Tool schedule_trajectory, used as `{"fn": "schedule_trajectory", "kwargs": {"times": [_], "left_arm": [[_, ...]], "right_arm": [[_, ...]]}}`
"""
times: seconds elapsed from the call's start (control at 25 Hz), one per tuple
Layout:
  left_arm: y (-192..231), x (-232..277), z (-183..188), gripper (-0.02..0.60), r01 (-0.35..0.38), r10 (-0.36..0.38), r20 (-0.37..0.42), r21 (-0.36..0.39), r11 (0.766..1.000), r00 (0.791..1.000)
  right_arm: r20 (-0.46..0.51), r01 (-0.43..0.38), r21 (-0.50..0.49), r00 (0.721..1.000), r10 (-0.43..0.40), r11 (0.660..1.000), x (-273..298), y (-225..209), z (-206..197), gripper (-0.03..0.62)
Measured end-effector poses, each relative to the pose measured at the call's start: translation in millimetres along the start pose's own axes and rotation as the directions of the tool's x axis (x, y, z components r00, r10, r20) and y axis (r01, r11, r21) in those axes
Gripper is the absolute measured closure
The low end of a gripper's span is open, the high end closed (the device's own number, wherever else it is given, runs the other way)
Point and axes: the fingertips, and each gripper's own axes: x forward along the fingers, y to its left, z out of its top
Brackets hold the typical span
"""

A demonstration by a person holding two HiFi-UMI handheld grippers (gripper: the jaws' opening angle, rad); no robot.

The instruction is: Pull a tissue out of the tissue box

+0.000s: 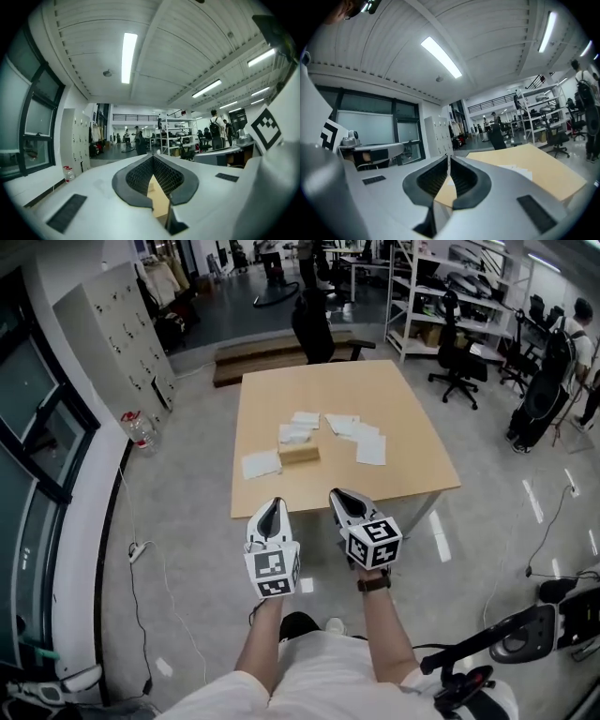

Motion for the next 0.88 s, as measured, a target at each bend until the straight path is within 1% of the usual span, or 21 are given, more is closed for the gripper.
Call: {"fn": "schedule_trajectory", "kwargs": {"times": [0.08, 0.16, 0.28, 0.4, 0.52, 0.72, 0.88], "left_arm": [[6.3, 12.3, -9.0, 0.580, -0.020, 0.021, -0.028, 0.030, 0.999, 0.999], [13.8, 26.9, -18.2, 0.580, -0.024, 0.026, -0.047, 0.034, 0.999, 0.999], [28.8, 57.0, -27.4, 0.580, -0.032, 0.032, -0.060, 0.006, 0.999, 0.998], [37.6, 93.9, -32.6, 0.580, -0.008, 0.007, -0.061, -0.025, 1.000, 0.998], [51.7, 137.8, -27.8, 0.580, 0.029, -0.030, -0.033, -0.036, 0.999, 0.999], [119.5, 231.0, -10.3, 0.580, 0.013, -0.011, 0.020, -0.093, 0.996, 1.000], [159.3, 296.4, 8.8, 0.580, 0.042, -0.035, 0.068, -0.106, 0.994, 0.997]], "right_arm": [[-0.014, -0.024, 0.000, 1.000, 0.024, 1.000, 15.2, -3.3, -4.5, 0.574], [-0.017, -0.041, 0.009, 0.999, 0.041, 0.999, 31.9, -5.1, -7.6, 0.574], [-0.046, -0.062, 0.005, 0.997, 0.062, 0.998, 63.1, -8.5, -15.6, 0.574], [-0.033, -0.036, 0.007, 0.999, 0.036, 0.999, 95.9, -28.1, -10.1, 0.574], [-0.010, -0.007, 0.009, 1.000, 0.007, 1.000, 138.1, -54.9, 4.9, 0.574], [-0.017, -0.032, -0.042, 0.999, 0.031, 0.999, 234.6, -73.3, 33.4, 0.574], [0.003, -0.008, -0.073, 1.000, 0.009, 0.997, 299.2, -94.7, 59.7, 0.574]]}}
